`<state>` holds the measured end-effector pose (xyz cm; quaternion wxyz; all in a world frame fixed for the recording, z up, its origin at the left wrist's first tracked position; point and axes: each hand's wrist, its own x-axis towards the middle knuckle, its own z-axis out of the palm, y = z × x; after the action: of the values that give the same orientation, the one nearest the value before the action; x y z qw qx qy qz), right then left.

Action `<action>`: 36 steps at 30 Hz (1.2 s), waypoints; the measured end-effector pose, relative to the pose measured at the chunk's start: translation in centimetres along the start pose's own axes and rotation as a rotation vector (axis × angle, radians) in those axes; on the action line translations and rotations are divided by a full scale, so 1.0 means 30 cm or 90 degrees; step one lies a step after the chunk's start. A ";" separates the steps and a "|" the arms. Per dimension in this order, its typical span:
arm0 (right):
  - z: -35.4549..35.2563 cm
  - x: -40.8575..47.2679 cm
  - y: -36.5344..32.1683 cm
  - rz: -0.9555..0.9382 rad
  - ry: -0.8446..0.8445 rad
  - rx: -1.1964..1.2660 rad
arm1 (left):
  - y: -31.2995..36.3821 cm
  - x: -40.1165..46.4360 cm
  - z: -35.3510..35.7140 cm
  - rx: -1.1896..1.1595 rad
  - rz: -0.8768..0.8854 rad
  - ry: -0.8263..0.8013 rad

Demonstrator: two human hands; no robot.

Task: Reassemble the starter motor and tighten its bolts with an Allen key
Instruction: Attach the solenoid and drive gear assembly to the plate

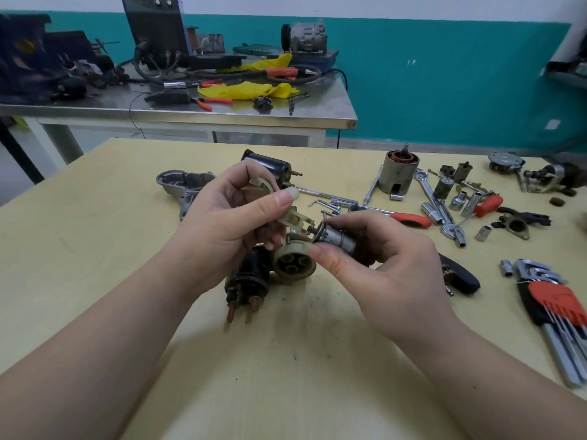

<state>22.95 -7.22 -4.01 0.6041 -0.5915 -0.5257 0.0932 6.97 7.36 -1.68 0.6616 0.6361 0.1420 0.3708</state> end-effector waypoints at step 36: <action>0.020 0.012 -0.014 0.159 -0.161 0.319 | -0.005 0.012 -0.039 -0.045 -0.163 -0.108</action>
<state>22.45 -6.71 -3.63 0.6449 -0.4677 -0.4804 0.3668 6.51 8.49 -1.90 0.7349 0.6183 0.1524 0.2335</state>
